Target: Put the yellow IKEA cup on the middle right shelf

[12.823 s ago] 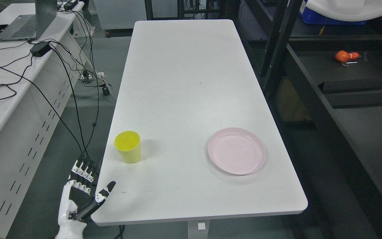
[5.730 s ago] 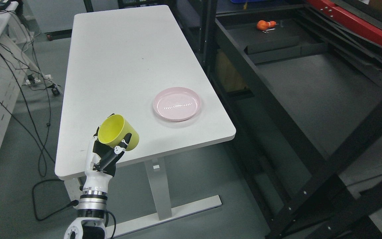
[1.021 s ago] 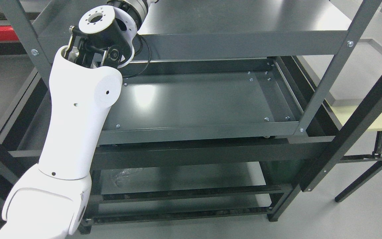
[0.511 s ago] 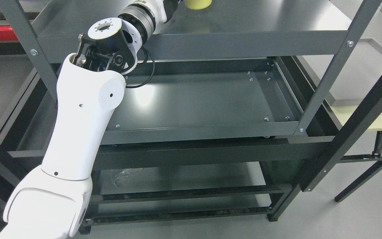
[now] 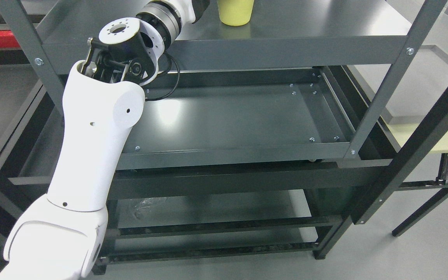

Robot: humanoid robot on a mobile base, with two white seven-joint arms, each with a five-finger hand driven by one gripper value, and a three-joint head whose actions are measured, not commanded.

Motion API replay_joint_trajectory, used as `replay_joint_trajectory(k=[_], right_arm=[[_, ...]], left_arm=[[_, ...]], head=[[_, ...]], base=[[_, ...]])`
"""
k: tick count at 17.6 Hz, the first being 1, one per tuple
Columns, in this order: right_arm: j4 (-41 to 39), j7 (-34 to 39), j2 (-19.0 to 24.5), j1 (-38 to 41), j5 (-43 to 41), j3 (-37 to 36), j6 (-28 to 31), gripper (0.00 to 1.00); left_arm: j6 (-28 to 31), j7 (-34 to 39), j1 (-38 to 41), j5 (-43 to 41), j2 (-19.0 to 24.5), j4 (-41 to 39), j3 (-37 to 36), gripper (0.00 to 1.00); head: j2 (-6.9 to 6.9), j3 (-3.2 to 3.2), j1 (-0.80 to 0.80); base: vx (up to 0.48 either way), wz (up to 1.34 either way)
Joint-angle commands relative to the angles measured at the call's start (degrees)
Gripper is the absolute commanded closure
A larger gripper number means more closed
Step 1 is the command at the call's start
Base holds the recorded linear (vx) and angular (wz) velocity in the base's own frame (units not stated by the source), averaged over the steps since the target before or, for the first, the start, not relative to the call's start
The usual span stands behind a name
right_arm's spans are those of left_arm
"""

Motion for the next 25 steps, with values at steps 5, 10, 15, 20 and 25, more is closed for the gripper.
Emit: replay_joint_trajectory(k=[5, 10, 15, 20, 25], right_arm=[[0.00, -0.02, -1.00, 0.79, -1.41, 0.97, 0.04, 0.01], [0.00, -0.02, -1.00, 0.79, -1.41, 0.97, 0.04, 0.01], [0.00, -0.02, -1.00, 0.79, -1.41, 0.97, 0.04, 0.01], [0.00, -0.02, -1.00, 0.79, -1.41, 0.97, 0.04, 0.01], [0.00, -0.02, -1.00, 0.79, -1.41, 0.97, 0.04, 0.01]], left_arm=[[5.58, -0.12, -1.00, -1.29, 0.99, -14.37, 8.28, 0.01], [5.76, -0.38, -2.14, -1.46, 0.99, -16.14, 9.69, 0.02], [5.93, -18.35, -1.62, -1.37, 0.99, -15.26, 9.69, 0.07], [14.00, -34.89, -1.00, -1.29, 0.99, -15.17, 8.55, 0.07], [15.43, -54.30, 1.53, 1.52, 0.99, -19.11, 1.72, 0.03]], head=[[0.00, 0.00, 0.00], [0.00, 0.00, 0.00], [0.00, 0.00, 0.00], [0.00, 0.00, 0.00], [0.00, 0.00, 0.00]], base=[[0.000, 0.00], [0.000, 0.00], [0.000, 0.00], [0.000, 0.00], [0.000, 0.00]])
